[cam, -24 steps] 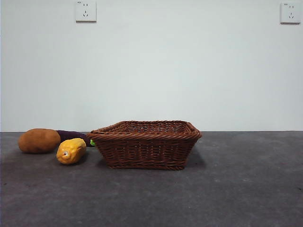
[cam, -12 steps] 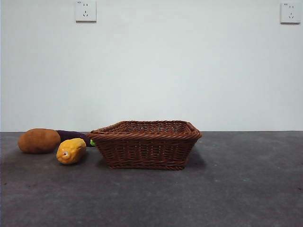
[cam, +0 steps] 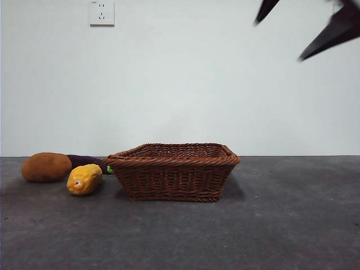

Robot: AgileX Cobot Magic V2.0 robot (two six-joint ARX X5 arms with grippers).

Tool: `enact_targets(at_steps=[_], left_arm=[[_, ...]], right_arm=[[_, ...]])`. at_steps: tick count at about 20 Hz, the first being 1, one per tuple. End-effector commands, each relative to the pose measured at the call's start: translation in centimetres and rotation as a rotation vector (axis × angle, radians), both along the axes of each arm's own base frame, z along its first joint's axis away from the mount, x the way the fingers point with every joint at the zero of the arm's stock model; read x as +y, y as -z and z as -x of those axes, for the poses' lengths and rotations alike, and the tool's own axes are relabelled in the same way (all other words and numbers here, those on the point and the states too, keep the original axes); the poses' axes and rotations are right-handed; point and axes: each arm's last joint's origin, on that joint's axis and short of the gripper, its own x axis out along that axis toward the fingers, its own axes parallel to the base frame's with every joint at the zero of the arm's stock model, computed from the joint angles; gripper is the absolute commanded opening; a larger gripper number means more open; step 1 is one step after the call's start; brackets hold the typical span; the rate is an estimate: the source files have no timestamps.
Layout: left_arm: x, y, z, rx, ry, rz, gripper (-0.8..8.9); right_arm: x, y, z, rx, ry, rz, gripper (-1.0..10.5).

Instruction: Help me put the vegetables on the table into the basket

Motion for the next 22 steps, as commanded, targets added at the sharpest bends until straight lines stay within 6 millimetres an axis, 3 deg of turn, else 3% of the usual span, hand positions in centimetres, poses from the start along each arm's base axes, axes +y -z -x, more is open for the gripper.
enact_targets(at_steps=[1,6,11,14,17,22], left_arm=[[0.0,-0.1,-0.1,-0.011,0.006,0.000,6.60],[0.0,-0.1,-0.1,-0.010,0.001,-0.004,6.60],[0.0,0.0,-0.2,-0.004,0.000,-0.004,6.60],[0.0,0.0,-0.4,0.002,0.000,-0.005,6.60],[0.0,0.3,-1.0,0.020,-0.030,-0.028,6.60],[0.0,0.8,-2.1,0.057,-0.049,-0.045,6.60]], right_arm=[[2.2,2.6,-4.1,0.084,0.002,0.035,6.0],[6.2,8.4,-10.1,0.206,-0.010,0.124,6.0],[8.0,13.2,-12.2,0.273,0.007,0.162,5.5],[8.2,14.4,-12.7,0.284,0.013,0.161,4.2],[8.3,14.9,-13.0,0.280,0.021,0.173,1.7],[8.3,15.9,-13.2,0.296,0.021,0.179,1.1]])
